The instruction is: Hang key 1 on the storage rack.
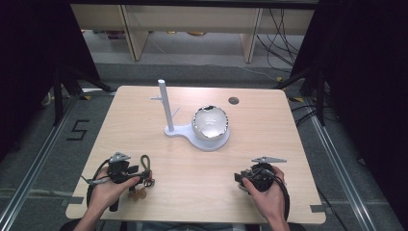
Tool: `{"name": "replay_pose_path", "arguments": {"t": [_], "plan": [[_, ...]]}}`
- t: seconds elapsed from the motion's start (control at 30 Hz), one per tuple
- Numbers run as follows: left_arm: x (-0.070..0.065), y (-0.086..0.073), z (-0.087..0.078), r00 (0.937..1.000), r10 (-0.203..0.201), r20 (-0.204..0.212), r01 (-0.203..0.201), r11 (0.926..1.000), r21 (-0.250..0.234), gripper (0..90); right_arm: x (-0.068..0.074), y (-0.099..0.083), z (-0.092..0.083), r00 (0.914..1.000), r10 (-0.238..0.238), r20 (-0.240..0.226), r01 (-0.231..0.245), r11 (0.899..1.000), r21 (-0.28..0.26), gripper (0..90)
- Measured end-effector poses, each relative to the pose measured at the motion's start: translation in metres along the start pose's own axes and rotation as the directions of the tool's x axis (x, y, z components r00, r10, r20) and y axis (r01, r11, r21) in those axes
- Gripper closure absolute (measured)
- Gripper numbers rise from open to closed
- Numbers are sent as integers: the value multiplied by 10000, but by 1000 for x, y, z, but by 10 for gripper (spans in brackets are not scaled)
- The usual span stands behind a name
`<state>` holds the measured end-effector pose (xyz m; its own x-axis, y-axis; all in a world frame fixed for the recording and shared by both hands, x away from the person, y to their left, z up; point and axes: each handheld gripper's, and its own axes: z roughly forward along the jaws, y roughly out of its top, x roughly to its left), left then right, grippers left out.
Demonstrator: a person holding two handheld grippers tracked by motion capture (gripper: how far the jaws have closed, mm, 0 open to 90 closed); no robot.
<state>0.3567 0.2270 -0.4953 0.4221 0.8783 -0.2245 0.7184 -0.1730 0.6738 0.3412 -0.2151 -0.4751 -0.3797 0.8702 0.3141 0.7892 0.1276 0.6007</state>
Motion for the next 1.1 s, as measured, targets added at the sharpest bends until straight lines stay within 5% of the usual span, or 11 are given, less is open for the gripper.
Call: {"name": "replay_pose_path", "arguments": {"t": [0.2,0.3,0.33,0.47,0.53,0.63,0.67,0.73,0.8,1.1], "plan": [[-2,7,-3,9997,193,-150,-184,9983,555,408,2,0,-5,9998,-76,-196,80,9998,179,645],[-3,10,-2,9996,25,-293,-2,9970,776,396,3,1,-6,9996,-215,-198,223,9989,411,645],[-2,13,0,9988,-306,-393,341,9952,917,398,8,2,-8,9996,263,124,-272,9961,834,645],[-4,19,1,9984,-411,-390,461,9895,1369,407,11,5,-9,10000,97,-9,-96,9952,972,644],[-7,26,3,9986,-421,-331,479,9790,1984,416,12,7,-8,10000,51,3,-51,9943,1069,643],[-10,28,6,9970,-677,-362,741,9724,2213,432,15,8,-8,10000,3,-18,-1,9941,1086,639],[-11,32,10,9966,-686,-464,782,9636,2558,434,16,8,-8,10000,22,-6,-21,9936,1133,638],[-12,32,12,9963,-655,-563,779,9629,2584,434,16,9,-7,9999,-67,-111,80,9934,1146,635],[-11,38,17,9958,-588,-700,776,9481,3083,453,16,10,-7,9998,-150,-144,166,9925,1213,629],[-12,45,27,9948,-333,-964,675,9239,3766,487,15,9,-5,9999,-127,-81,135,9941,1074,623]]}}
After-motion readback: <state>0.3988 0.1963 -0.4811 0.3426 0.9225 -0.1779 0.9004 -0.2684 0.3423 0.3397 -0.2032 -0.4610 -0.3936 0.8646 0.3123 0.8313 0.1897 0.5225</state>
